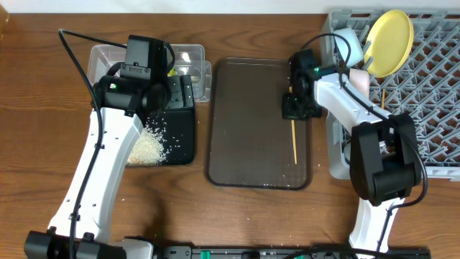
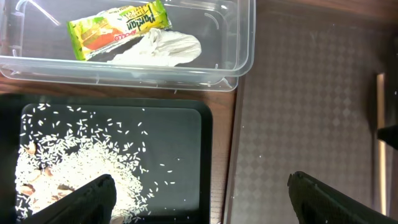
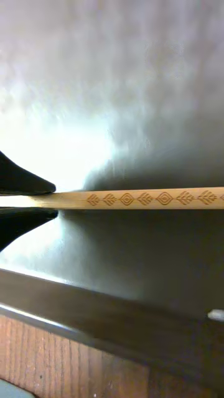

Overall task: Sort waste into correct bins and load items into the dishwasher rack
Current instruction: 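Carry the second chopstick to the rack and insert it upright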

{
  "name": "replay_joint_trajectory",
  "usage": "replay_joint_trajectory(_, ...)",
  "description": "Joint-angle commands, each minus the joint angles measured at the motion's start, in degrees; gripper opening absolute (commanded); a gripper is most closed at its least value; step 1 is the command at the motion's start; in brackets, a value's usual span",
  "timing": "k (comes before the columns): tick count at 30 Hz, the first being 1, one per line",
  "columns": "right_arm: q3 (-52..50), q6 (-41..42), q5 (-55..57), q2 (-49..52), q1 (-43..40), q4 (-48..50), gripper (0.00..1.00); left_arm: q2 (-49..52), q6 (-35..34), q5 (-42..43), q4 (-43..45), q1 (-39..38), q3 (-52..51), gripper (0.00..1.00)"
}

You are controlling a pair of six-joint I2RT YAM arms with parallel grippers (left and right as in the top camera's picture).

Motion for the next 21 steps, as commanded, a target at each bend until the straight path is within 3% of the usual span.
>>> replay_joint_trajectory(1, 7.0, -4.6, -3.1, -8.4, -1.7, -3.7, 0.01, 0.3, -0.1, -0.7, -0.2, 0.2, -0.3, 0.91)
replay_joint_trajectory(7, 15.2, -10.7, 3.2, -19.8, -9.8, -15.6, 0.01, 0.3, -0.1, -0.7, -0.2, 0.2, -0.3, 0.9)
replay_joint_trajectory(13, 15.3, -15.2, 15.1, -25.3, -19.3, -21.9, 0.01, 0.3, -0.1, -0.7, -0.2, 0.2, -0.3, 0.91)
replay_joint_trajectory(21, 7.0, -21.9, 18.4, -21.0, -26.4, -17.6, 0.01, 0.3, -0.1, -0.7, -0.2, 0.2, -0.3, 0.91)
